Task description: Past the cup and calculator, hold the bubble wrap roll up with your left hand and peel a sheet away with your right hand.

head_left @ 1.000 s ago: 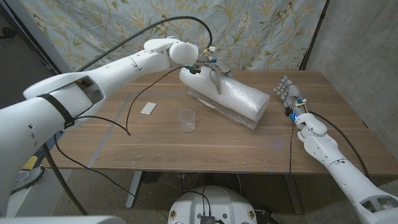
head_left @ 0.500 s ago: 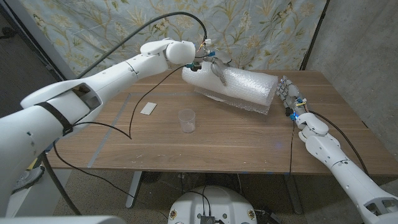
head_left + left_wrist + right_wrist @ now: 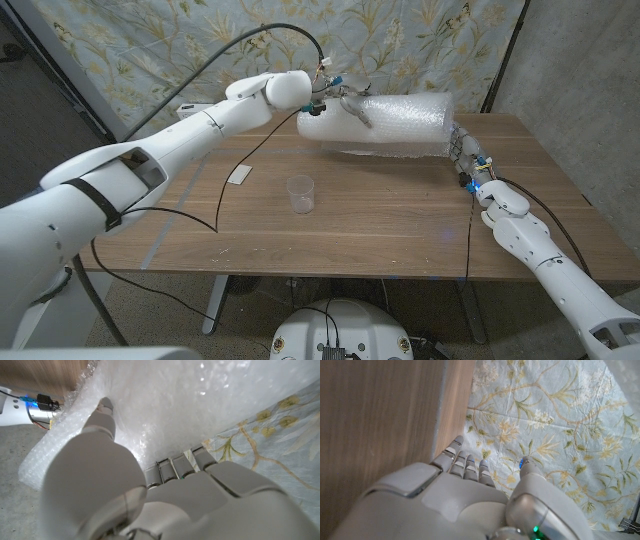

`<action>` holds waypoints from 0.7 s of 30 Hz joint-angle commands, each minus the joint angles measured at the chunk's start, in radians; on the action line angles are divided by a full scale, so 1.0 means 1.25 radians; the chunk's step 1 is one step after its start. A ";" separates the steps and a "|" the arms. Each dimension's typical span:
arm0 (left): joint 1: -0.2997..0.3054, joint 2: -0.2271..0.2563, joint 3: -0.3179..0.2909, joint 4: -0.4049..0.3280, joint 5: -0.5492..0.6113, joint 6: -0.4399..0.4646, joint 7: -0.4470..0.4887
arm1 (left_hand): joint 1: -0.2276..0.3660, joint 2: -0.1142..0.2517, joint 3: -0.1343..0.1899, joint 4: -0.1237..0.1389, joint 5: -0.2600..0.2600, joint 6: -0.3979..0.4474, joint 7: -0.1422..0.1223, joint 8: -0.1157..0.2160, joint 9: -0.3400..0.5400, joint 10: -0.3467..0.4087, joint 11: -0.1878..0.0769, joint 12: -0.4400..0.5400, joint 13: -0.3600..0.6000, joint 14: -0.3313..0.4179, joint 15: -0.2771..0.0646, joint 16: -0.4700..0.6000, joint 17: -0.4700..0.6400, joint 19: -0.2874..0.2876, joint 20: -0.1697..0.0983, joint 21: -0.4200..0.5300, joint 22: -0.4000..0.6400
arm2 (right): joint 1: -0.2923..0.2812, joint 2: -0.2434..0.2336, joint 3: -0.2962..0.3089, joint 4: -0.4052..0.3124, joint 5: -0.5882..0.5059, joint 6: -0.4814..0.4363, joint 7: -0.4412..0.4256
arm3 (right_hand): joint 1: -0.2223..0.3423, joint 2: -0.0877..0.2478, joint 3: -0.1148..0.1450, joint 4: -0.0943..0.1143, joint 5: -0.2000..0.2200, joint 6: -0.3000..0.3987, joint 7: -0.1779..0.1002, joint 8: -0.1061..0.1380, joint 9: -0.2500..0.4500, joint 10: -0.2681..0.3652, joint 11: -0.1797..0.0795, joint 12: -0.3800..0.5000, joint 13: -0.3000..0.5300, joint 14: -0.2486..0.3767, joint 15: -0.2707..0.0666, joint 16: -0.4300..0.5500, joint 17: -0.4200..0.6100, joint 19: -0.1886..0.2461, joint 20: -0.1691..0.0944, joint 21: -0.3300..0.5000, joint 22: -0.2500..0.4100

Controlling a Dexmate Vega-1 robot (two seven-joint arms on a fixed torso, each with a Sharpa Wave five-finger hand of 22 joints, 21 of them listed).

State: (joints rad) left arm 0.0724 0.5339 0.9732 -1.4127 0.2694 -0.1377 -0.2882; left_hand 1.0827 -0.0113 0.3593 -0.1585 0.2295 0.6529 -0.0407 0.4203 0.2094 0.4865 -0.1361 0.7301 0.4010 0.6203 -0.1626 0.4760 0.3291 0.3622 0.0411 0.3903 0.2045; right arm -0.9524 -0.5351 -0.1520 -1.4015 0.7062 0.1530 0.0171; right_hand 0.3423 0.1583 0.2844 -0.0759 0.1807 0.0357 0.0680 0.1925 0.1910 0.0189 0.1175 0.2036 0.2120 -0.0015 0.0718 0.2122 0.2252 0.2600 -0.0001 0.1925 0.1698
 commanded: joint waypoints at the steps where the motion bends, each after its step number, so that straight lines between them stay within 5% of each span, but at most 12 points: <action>1: 0.041 -0.031 -0.023 0.024 -0.062 0.044 0.076 | 0.058 0.063 0.000 0.000 0.005 0.051 -0.019 0.041 0.055 0.051 -0.040 0.004 0.077 0.017 -0.004 0.004 0.003 -0.001 0.000 0.006 0.002 | -0.019 -0.013 0.009 -0.026 0.000 -0.017 -0.005 | -0.005 -0.001 0.004 -0.003 -0.003 0.001 0.003 0.004 0.001 -0.005 0.001 0.003 0.002 -0.002 0.002 0.004 0.001 0.001 0.000 0.003 0.003; 14: 0.080 -0.068 -0.056 0.041 -0.157 0.091 0.149 | 0.059 0.066 -0.002 0.001 0.008 0.061 -0.013 0.050 0.060 0.058 -0.032 0.006 0.083 0.025 0.000 0.007 0.007 -0.003 0.002 0.008 0.001 | -0.035 -0.024 0.014 -0.046 -0.003 -0.031 -0.002 | -0.005 -0.001 0.005 -0.004 -0.003 0.002 0.002 0.005 0.001 -0.004 0.000 0.004 0.001 -0.001 0.001 0.005 0.001 0.001 0.000 0.003 0.003; 21: 0.074 -0.089 -0.075 0.036 -0.235 0.154 0.128 | 0.060 0.067 -0.004 0.001 0.011 0.061 0.000 0.054 0.064 0.058 -0.022 0.005 0.087 0.027 0.012 0.009 0.010 -0.010 0.010 0.006 0.001 | -0.032 -0.021 0.009 -0.047 -0.007 -0.032 0.002 | -0.005 -0.001 0.006 -0.005 -0.003 0.003 0.003 0.005 0.001 -0.004 0.000 0.004 0.001 -0.001 0.000 0.005 0.001 0.001 0.000 0.003 0.003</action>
State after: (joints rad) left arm 0.1550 0.4607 0.9134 -1.3703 0.0971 -0.0318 -0.1387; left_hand 1.0827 -0.0113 0.3565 -0.1612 0.2373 0.6613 -0.0398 0.4203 0.2094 0.5046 -0.1251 0.7297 0.4010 0.6383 -0.1449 0.4811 0.3374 0.3550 0.0484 0.3959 0.2047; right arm -0.9883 -0.5596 -0.1376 -1.4507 0.7032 0.1197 0.0125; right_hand 0.3423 0.1583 0.2885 -0.0800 0.1807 0.0356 0.0679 0.1925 0.1910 0.0154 0.1140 0.2035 0.2120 -0.0015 0.0718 0.2122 0.2230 0.2600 -0.0001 0.1925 0.1698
